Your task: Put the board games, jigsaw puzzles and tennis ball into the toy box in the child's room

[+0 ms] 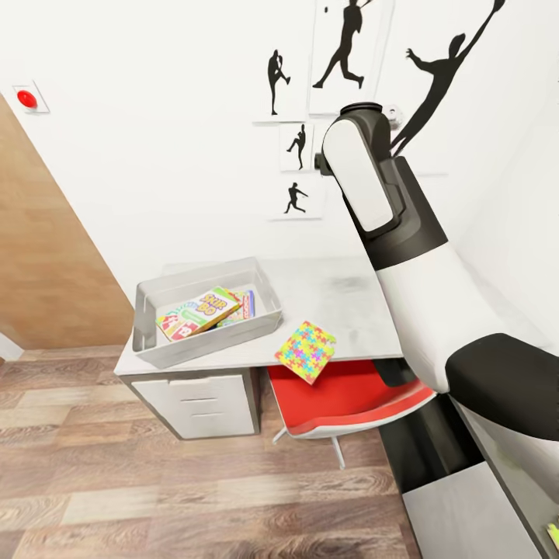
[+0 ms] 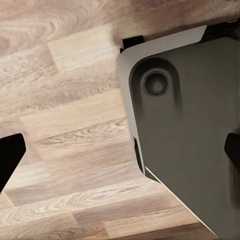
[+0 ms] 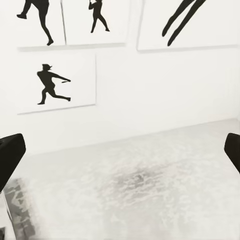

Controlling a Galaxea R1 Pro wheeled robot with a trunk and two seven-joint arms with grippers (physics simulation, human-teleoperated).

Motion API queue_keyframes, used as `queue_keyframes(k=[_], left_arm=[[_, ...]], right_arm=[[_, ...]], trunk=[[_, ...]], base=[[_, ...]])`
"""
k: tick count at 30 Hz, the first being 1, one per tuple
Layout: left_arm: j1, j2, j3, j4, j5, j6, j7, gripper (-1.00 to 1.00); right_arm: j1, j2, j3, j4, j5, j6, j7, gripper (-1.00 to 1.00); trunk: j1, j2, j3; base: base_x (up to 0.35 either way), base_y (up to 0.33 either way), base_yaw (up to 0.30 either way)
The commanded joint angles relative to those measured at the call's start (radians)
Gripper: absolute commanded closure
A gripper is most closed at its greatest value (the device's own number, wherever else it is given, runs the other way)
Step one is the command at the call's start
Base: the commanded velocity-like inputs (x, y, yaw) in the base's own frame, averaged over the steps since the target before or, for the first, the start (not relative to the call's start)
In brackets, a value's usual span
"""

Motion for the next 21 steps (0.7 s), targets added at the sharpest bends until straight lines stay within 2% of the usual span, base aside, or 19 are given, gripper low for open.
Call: queue_keyframes(k=[1, 17, 21], left_arm=[[0.000, 0.000, -0.006, 0.001, 0.004, -0.004, -0.003, -1.00], [0.011, 0.001, -0.006, 0.001, 0.002, -0.004, -0.003, -1.00], [0.011, 0.001, -0.006, 0.001, 0.002, -0.004, -0.003, -1.00]], right_arm=[[-0.001, 0.000, 0.001, -0.001, -0.009, 0.006, -0.010, -1.00], [-0.001, 0.000, 0.001, -0.001, -0.008, 0.005, -0.010, -1.00], [-0.001, 0.000, 0.001, -0.001, -0.008, 0.005, -0.010, -1.00]], trunk=[[0.001, -0.002, 0.000], [0.001, -0.002, 0.027], [0.001, -0.002, 0.033]], base=[[0.115, 0.067, 0.000], [0.028, 0.016, 0.000], [0.000, 0.146, 0.000]])
